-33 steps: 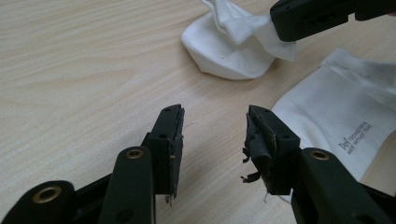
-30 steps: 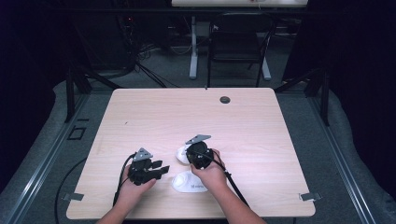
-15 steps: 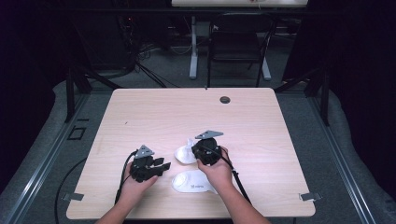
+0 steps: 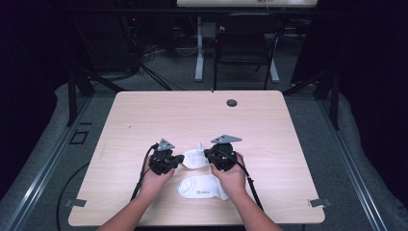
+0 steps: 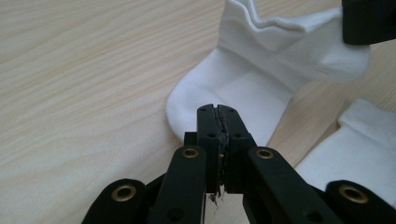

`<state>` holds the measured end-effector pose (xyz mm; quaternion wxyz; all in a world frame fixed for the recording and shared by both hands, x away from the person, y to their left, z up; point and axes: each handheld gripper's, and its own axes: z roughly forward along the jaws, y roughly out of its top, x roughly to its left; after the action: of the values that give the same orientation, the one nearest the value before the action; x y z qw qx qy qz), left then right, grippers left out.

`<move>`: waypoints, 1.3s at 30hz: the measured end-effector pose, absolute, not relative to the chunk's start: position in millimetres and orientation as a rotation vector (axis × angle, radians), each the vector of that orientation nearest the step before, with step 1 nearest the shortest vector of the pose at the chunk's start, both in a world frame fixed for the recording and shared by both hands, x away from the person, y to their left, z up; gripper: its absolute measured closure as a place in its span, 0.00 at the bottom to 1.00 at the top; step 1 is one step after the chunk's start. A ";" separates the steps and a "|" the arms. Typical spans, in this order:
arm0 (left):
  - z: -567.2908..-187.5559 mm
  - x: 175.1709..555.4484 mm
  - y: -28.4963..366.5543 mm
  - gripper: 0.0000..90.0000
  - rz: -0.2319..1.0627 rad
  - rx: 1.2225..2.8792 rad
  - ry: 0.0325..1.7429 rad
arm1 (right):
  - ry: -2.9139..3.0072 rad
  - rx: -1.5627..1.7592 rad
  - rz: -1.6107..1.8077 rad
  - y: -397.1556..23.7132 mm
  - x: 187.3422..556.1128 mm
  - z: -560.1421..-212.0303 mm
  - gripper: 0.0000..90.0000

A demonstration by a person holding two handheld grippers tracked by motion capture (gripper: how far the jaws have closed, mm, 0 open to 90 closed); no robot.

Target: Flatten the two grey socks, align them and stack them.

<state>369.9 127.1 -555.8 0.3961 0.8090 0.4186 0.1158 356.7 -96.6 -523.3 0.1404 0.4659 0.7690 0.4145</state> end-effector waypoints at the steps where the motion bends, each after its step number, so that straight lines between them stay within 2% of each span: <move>1: -556.6 371.1 124.4 0.98 0.304 2.059 1.061 | 2.214 1.349 1.201 -98.6 357.1 -523.1 0.99; 16: -572.8 373.3 125.3 0.98 0.303 2.144 1.086 | 2.158 1.421 1.175 -124.7 358.5 -532.4 0.99; 39: -577.1 375.5 133.7 0.97 0.302 2.122 1.094 | 2.159 1.564 1.048 -152.9 358.3 -568.7 0.98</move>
<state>375.5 133.7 -577.1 0.3595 0.8229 0.4241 0.1172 358.3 -152.9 -568.7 0.1378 0.5407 0.7465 0.3624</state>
